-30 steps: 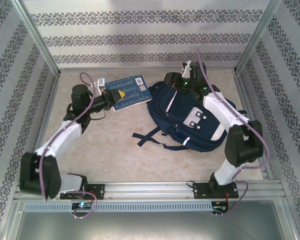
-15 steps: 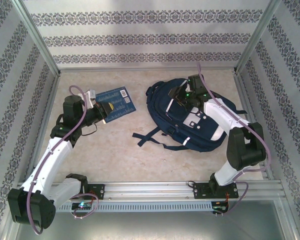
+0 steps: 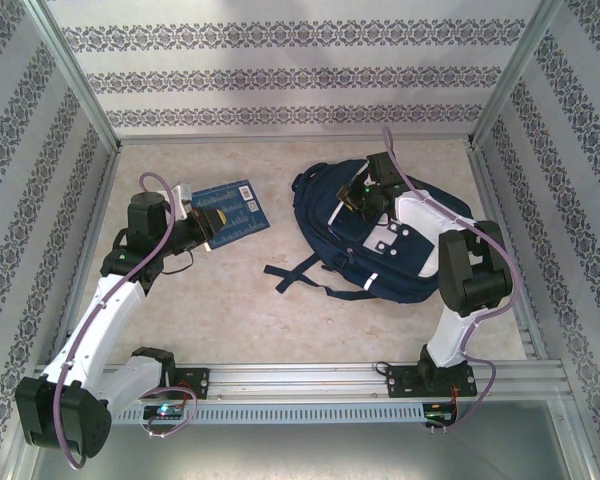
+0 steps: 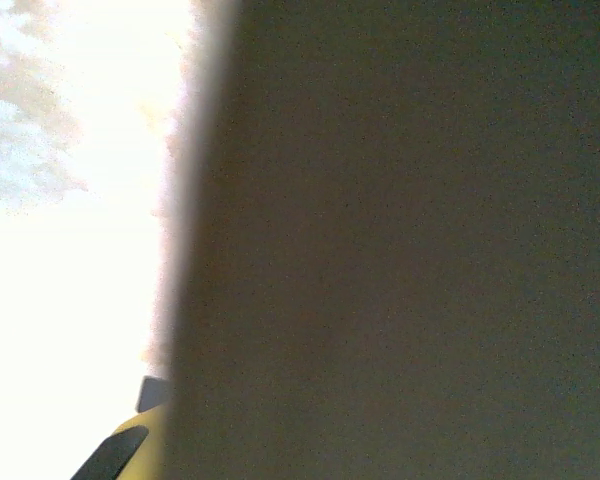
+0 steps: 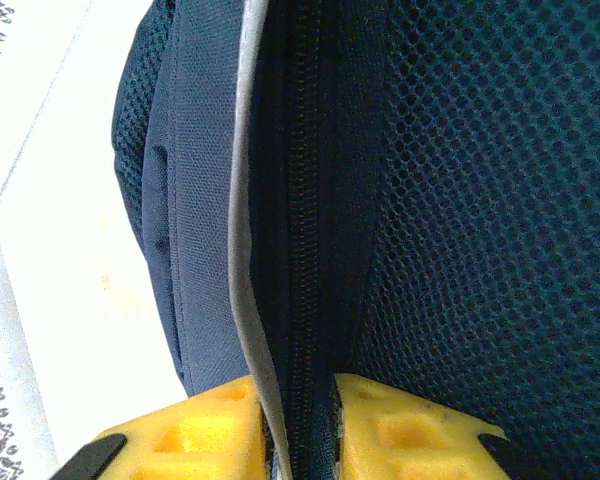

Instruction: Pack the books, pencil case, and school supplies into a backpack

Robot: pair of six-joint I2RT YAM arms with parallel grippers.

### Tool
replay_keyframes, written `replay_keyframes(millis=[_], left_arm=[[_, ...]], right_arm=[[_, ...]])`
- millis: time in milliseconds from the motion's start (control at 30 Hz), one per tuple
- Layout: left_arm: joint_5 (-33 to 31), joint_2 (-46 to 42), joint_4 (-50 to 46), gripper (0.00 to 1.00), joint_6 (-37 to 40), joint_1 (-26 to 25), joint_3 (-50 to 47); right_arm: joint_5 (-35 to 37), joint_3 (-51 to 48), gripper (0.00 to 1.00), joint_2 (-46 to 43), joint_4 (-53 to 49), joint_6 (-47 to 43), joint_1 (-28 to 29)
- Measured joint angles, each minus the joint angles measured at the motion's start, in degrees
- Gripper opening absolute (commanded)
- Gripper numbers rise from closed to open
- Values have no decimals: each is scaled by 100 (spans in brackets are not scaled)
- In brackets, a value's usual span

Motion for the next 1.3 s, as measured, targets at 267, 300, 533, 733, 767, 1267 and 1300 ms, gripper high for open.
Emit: replay_keyframes(millis=[267, 300, 533, 733, 767, 1267, 1300], left_arm=[[-15, -24, -125, 0, 22, 0, 0], [-15, -24, -127, 0, 22, 0, 0], [-15, -24, -129, 0, 22, 0, 0], [-15, -24, -131, 0, 22, 0, 0], [-15, -24, -131, 0, 22, 0, 0], [-223, -72, -297, 0, 28, 0, 9], [-299, -94, -398, 0, 42, 0, 28]], right_arm=[[-13, 74, 25, -24, 2, -149, 11], [-31, 87, 25, -22, 2, -155, 11], [-114, 350, 23, -20, -94, -210, 11], [-116, 634, 23, 184, -264, -249, 87], [-116, 662, 23, 236, -271, -249, 87], [-350, 780, 0, 568, -286, -485, 162], [-481, 800, 0, 544, -310, -573, 164]])
